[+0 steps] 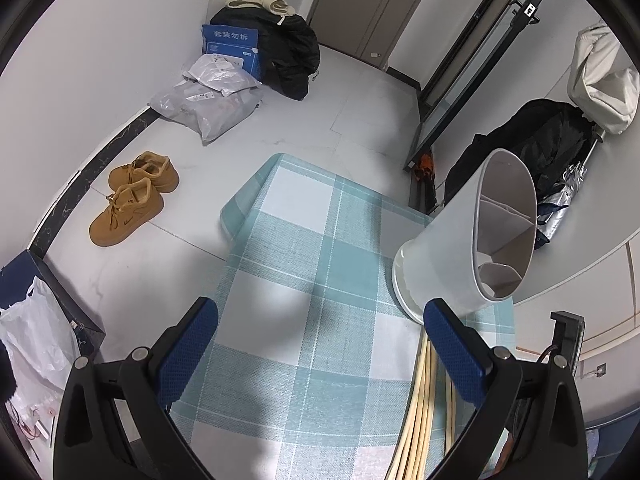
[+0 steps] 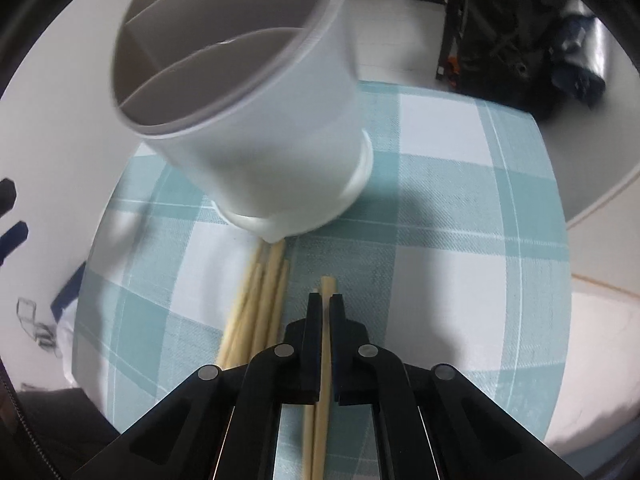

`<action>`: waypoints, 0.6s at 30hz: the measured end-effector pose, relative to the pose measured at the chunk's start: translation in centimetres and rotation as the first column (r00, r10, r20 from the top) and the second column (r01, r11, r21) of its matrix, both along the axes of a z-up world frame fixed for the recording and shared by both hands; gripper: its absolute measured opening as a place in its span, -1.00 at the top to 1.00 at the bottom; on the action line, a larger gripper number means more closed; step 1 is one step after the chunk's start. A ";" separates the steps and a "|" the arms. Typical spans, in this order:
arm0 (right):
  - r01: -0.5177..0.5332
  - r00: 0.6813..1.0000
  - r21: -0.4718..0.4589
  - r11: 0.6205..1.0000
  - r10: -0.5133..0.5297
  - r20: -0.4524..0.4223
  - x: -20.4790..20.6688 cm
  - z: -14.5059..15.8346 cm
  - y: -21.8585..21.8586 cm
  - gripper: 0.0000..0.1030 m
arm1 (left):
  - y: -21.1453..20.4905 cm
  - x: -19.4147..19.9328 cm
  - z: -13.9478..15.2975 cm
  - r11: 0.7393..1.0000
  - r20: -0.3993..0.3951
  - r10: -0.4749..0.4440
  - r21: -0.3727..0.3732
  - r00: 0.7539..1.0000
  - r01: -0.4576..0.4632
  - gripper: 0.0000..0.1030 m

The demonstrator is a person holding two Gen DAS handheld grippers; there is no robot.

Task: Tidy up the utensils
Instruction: 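Lower the right gripper onto the wooden chopsticks and close on one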

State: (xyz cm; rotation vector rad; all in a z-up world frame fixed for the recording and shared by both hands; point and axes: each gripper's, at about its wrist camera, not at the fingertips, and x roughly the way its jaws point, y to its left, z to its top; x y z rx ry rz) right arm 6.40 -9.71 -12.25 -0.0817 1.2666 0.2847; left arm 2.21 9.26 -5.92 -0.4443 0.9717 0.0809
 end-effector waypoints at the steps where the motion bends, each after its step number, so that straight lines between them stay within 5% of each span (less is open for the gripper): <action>1: 0.010 1.000 0.008 1.000 -0.010 0.001 0.0 0.0 -0.3 0.95 | -0.1 0.0 0.0 1.000 -0.001 -0.003 0.002 1.000 0.003 -0.94; 9: -0.038 0.999 -0.002 0.999 0.038 0.023 -1.0 1.1 0.2 0.88 | -0.2 0.1 -0.3 1.000 -0.009 -0.001 0.002 1.000 0.001 -0.94; 18: -0.114 0.993 -0.107 0.988 0.117 0.022 -2.4 -1.0 1.7 0.87 | -0.1 0.1 -0.3 1.000 -0.011 0.001 -0.007 1.000 -0.001 -0.94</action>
